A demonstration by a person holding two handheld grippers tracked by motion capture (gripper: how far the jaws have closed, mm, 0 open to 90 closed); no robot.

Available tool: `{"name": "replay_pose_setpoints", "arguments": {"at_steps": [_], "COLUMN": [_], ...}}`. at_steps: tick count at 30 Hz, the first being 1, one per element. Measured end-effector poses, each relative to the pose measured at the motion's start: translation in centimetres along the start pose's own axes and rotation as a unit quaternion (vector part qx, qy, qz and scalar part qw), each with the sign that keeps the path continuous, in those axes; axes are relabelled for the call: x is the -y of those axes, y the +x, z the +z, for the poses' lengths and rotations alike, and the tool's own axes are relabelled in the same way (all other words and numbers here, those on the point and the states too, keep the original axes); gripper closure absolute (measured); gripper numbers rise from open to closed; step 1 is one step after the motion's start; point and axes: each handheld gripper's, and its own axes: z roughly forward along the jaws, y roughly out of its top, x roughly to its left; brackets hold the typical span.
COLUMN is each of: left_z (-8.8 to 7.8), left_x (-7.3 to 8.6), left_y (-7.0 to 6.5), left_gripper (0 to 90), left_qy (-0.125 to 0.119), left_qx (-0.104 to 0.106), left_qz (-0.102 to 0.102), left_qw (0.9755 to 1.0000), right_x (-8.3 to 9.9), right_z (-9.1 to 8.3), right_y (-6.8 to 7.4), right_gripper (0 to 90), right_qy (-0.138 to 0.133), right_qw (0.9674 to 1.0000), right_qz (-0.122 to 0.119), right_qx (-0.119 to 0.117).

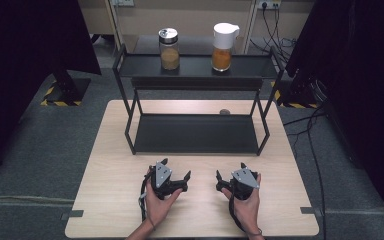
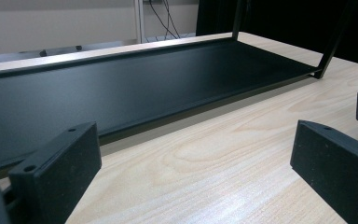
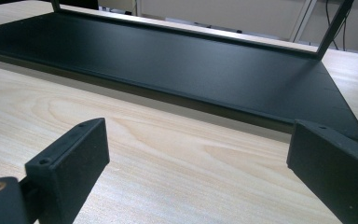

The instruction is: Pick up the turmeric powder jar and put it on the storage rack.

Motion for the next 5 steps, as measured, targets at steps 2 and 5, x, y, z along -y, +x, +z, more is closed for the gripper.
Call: {"name": "replay_pose_setpoints", "arguments": {"at_steps": [2, 5], "left_z": [0.0, 0.0], "left_x": [0.01, -0.01], "left_y": [0.04, 0.05], "left_gripper": [0.9, 1.0], "left_qy": [0.0, 0.0], "left_qx": [0.0, 0.001], "left_qz": [-0.002, -0.001], "left_qw": [1.0, 1.0], "right_x": [0.01, 0.01], "right_z": [0.0, 0.0], "right_y": [-0.01, -0.01], "right_gripper": [5.6, 5.6], "right_qy": [0.0, 0.0], "right_qw": [1.0, 1.0], "right_qz": [0.0, -0.001], "right_qx": [0.0, -0.001]}}
